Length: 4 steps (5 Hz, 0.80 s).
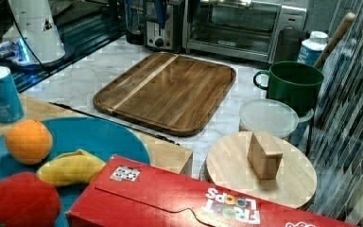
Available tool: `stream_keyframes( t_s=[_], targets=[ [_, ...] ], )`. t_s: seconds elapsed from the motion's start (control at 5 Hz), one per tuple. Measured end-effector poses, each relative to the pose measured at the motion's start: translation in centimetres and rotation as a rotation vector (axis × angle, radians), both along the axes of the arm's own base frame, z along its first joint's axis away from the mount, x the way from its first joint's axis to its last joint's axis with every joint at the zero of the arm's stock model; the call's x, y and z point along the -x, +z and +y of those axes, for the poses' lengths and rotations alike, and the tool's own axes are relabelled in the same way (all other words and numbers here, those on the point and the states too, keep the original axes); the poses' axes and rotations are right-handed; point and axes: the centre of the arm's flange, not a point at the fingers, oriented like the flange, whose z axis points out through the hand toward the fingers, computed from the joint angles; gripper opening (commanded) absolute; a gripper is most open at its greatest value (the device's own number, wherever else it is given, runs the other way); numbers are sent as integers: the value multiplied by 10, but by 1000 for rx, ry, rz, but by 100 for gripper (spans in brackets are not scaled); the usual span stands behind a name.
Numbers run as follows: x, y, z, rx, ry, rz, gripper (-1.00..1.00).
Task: Open the drawer.
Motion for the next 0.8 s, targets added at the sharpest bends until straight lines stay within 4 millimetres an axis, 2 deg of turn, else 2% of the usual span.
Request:
stream_keyframes(
  t_s=[0.4,0.8],
  targets=[
    [12,-30,-58,1,179,35,100],
    [26,-60,-125,56,166,82,100]
  ],
)
